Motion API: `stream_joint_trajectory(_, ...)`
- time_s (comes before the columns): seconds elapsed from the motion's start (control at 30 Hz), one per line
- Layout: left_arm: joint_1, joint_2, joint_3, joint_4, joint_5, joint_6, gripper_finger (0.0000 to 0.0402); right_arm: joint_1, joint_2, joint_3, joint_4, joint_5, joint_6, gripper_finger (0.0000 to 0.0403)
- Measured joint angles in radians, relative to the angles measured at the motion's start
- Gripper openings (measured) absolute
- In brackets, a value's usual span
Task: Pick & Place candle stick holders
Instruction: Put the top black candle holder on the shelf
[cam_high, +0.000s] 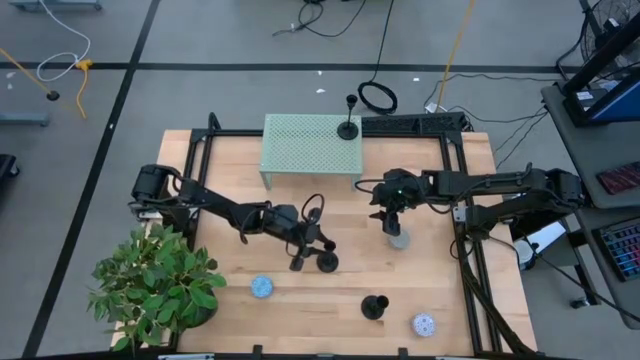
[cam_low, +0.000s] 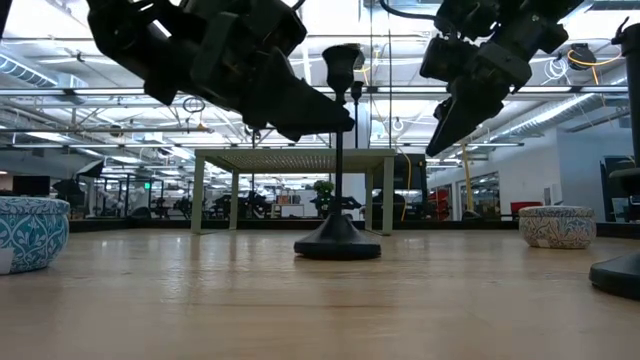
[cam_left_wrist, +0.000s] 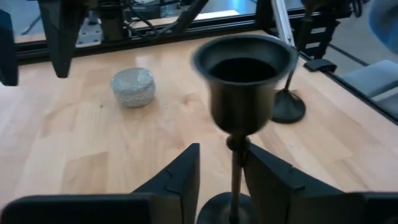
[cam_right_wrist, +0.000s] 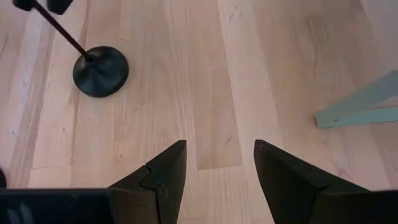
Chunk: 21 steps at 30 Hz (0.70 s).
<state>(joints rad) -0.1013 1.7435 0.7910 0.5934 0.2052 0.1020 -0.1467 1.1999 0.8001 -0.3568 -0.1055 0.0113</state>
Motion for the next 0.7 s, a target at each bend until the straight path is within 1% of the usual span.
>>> stream_joint_trajectory(0.07,0.000,0.000,0.000,0.000,-0.001,0.015,0.0096,0.000,0.000,0.000,0.009,0.000,0.000,0.0179)
stream_joint_trajectory(0.2,0.000,0.000,0.000,0.000,0.001,0.040,0.0026,0.000,0.000,0.000,0.019,0.000,0.000,0.0176)
stream_joint_trajectory(0.23,-0.001,0.000,0.000,0.001,-0.006,0.049,0.0017,0.000,0.000,0.000,0.021,0.000,0.000,0.0176)
stream_joint_trajectory(0.27,0.000,0.000,-0.001,0.003,-0.004,0.051,0.0014,0.000,0.000,0.000,0.023,0.000,0.000,0.0176)
stream_joint_trajectory(0.4,0.000,-0.003,-0.001,0.028,-0.056,0.044,0.0027,0.000,0.000,0.000,0.048,0.000,0.000,0.0176)
stream_joint_trajectory(0.5,0.005,-0.028,-0.001,0.007,-0.090,0.048,0.0022,0.000,0.000,0.000,0.058,0.003,0.000,0.0176)
stream_joint_trajectory(0.6,0.024,-0.084,-0.002,-0.017,-0.130,0.028,0.0011,0.000,0.000,0.000,0.072,0.003,0.000,0.0176)
stream_joint_trajectory(0.7,0.056,-0.173,-0.002,-0.066,-0.155,-0.038,0.0018,0.000,0.000,0.000,0.086,0.003,0.000,0.0176)
